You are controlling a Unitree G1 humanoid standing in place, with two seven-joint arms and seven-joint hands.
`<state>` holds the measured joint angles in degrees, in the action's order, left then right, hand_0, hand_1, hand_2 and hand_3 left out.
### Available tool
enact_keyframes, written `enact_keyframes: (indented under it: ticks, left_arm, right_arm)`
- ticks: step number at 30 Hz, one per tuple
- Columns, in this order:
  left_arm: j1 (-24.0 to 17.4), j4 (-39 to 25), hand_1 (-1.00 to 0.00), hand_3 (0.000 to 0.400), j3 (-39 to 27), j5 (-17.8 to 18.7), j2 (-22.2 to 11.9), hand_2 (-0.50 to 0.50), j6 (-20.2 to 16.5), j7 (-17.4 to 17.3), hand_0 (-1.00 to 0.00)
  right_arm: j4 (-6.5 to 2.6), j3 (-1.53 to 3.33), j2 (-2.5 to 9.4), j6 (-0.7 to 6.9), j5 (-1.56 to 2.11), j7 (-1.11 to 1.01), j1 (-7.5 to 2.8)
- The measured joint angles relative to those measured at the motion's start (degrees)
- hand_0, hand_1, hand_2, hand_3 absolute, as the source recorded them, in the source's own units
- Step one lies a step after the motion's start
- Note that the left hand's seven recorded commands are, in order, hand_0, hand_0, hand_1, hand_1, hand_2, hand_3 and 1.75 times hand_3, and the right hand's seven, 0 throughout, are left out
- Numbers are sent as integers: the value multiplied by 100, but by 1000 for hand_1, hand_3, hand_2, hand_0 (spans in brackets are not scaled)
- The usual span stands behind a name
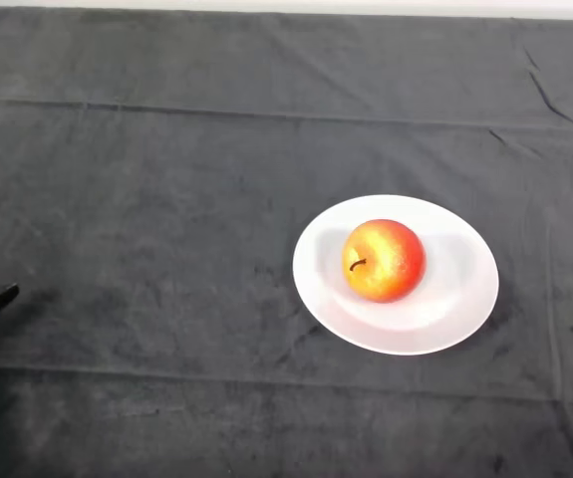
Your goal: Move the apple to the plate
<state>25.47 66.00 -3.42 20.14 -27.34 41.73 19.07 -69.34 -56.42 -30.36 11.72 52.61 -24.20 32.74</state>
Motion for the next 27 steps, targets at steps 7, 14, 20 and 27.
enact_keyframes:
  ticks: [7,14,20,27]
  left_arm:
    - [20,80,0,0,-229,2,67,0,-36,-58,0]
    - [29,224,0,0,-371,2,83,0,-170,-181,0]
    - [29,224,0,0,-472,0,85,0,-207,-233,0]
    - [29,225,0,0,-573,-9,90,0,-209,-330,0]
  right_arm:
    - [0,0,0,0,0,0,0]
    - [0,0,0,0,0,0,0]
    - [0,-1,0,0,0,0,0]
    - [0,-1,0,0,0,0,0]
